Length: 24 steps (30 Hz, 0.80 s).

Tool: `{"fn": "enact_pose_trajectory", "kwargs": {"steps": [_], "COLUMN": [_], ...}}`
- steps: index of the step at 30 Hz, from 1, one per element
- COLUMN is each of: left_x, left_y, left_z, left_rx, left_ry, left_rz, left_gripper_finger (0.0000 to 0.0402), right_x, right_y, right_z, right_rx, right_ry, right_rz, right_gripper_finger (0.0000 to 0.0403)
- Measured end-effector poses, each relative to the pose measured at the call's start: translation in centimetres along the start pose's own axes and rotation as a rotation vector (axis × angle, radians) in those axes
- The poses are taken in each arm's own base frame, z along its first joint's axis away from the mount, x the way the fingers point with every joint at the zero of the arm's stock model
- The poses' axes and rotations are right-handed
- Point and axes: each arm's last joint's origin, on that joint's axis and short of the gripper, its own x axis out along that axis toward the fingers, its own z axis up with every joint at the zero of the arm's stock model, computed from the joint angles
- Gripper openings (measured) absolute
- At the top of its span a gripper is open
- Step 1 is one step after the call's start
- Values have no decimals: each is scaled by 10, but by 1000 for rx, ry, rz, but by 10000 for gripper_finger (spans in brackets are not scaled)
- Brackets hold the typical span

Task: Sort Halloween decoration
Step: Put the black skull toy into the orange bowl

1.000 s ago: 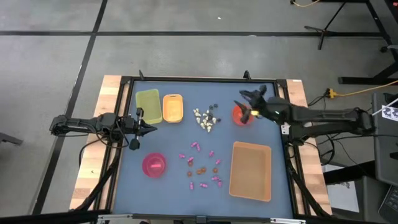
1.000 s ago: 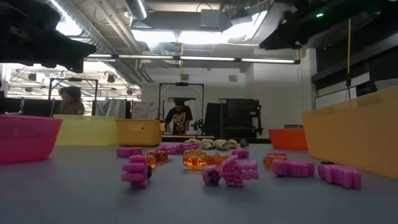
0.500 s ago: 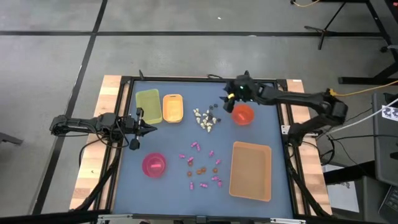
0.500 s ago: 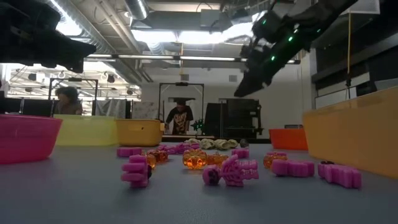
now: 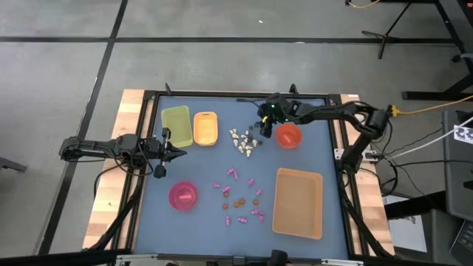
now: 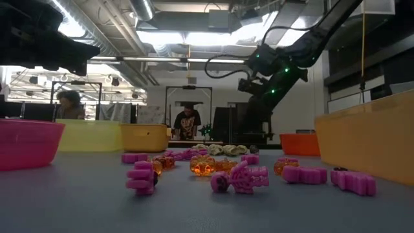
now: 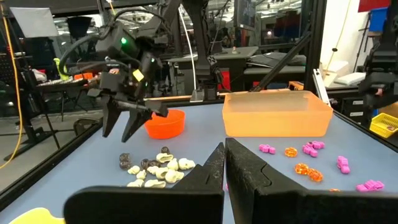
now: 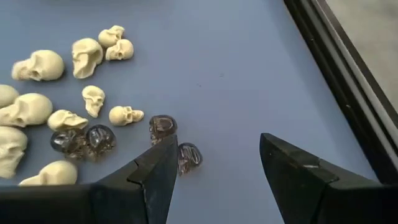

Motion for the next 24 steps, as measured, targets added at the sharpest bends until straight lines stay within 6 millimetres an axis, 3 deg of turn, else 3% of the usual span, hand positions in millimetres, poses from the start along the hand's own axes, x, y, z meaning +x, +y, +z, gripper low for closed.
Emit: {"fn": "enact_pose_trajectory", "kwargs": {"steps": [24], "left_x": [0], "left_y": [0], "left_z": [0], "left_rx": [0], "left_ry": [0], "left_rz": [0], "left_gripper_finger": [0], "right_x": [37], "right_y": [5], "right_z": [-22], "right_rx": [-27], "right_ry": [62], "right_rz": [67], "right_gripper_finger": [218]}}
